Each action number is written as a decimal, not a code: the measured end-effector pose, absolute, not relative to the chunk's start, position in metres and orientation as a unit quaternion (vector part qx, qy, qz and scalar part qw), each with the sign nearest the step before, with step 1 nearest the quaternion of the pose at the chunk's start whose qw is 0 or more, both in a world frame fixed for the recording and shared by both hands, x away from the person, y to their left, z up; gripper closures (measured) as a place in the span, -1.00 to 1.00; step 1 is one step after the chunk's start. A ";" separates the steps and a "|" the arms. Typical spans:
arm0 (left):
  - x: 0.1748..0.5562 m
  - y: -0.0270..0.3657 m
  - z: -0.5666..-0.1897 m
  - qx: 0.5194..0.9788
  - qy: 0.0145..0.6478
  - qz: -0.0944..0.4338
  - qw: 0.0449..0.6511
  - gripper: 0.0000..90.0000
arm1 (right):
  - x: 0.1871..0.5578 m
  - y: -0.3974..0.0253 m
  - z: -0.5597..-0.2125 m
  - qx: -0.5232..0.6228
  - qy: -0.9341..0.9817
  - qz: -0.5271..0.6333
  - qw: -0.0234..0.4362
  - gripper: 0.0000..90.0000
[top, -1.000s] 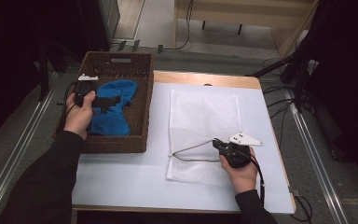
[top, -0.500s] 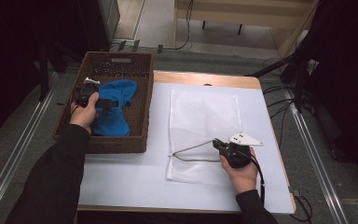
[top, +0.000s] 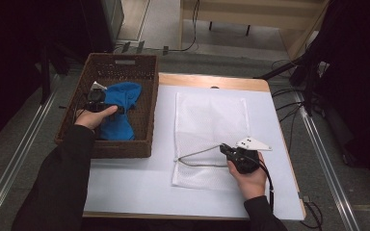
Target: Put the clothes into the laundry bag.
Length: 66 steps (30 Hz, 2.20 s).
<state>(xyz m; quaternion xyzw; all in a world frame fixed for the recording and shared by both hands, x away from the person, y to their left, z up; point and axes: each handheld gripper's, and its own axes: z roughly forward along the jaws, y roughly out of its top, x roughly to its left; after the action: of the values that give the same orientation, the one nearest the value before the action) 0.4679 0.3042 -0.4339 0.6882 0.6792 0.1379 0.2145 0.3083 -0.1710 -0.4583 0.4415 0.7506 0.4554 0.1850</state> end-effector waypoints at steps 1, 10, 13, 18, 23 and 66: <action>0.467 0.302 -0.434 0.695 0.674 0.148 0.203 -0.88 | 0.308 -0.171 -0.458 0.441 0.751 0.456 0.185 0.96; 0.464 0.289 -0.426 0.745 0.623 0.174 0.160 0.29 | 0.308 -0.171 -0.459 0.442 0.750 0.456 0.184 0.96; 0.465 0.289 -0.423 0.745 0.625 0.165 0.166 0.64 | 0.308 -0.171 -0.459 0.442 0.750 0.456 0.183 0.96; 0.465 0.290 -0.413 0.738 0.624 0.143 0.212 0.81 | 0.308 -0.172 -0.458 0.442 0.750 0.457 0.183 0.96; 0.458 0.290 -0.391 0.718 0.601 0.173 0.304 0.83 | 0.308 -0.172 -0.458 0.441 0.750 0.457 0.184 0.96; 0.381 0.289 -0.295 0.580 0.424 0.356 0.598 0.81 | 0.307 -0.171 -0.458 0.433 0.752 0.456 0.196 0.99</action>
<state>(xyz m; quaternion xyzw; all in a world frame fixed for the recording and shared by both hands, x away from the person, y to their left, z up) 0.3806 0.2890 -0.2952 0.5798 0.4237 0.3560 0.5979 0.3065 -0.1707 -0.4585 0.4331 0.7521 0.4563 0.1963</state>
